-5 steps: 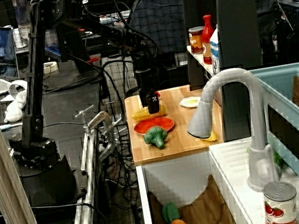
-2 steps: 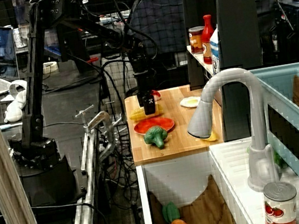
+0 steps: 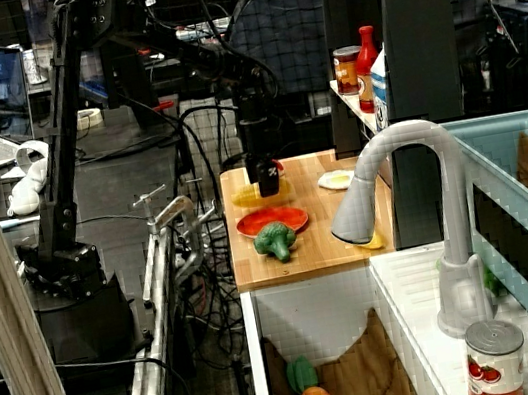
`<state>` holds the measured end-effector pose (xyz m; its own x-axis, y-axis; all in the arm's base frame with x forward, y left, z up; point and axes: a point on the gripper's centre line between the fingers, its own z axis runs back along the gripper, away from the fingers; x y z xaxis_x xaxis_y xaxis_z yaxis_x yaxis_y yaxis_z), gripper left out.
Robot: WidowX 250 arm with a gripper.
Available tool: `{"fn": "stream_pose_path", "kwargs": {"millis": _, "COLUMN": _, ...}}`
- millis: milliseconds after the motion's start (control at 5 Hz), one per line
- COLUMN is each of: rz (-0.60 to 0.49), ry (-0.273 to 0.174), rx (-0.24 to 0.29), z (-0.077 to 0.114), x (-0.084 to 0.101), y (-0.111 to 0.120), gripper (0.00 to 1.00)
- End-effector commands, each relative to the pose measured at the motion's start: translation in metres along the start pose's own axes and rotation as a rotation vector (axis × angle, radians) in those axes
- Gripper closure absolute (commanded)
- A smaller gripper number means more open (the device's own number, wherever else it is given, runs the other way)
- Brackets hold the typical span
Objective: Put corn on plate
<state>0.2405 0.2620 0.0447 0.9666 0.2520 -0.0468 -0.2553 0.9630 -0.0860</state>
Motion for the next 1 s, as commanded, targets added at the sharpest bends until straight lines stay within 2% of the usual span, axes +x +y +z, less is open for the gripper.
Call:
{"fn": "stream_pose_path", "kwargs": {"millis": 0, "rz": 0.014, "ry": 0.131, "rx": -0.103, "z": 0.062, "x": -0.006, "y": -0.052, "gripper": 1.0}}
{"fn": "stream_pose_path", "kwargs": {"millis": 200, "rz": -0.01, "ry": 0.16, "rx": -0.093, "z": 0.044, "x": -0.024, "y": -0.061, "gripper": 1.0}}
{"fn": "stream_pose_path", "kwargs": {"millis": 400, "rz": 0.005, "ry": 0.168, "rx": -0.087, "z": 0.025, "x": -0.038, "y": -0.06, "gripper": 1.0}}
{"fn": "stream_pose_path", "kwargs": {"millis": 600, "rz": 0.046, "ry": 0.16, "rx": -0.008, "z": 0.012, "x": -0.04, "y": -0.056, "gripper": 0.0}}
{"fn": "stream_pose_path", "kwargs": {"millis": 800, "rz": 0.046, "ry": 0.16, "rx": -0.008, "z": 0.012, "x": -0.04, "y": -0.056, "gripper": 0.0}}
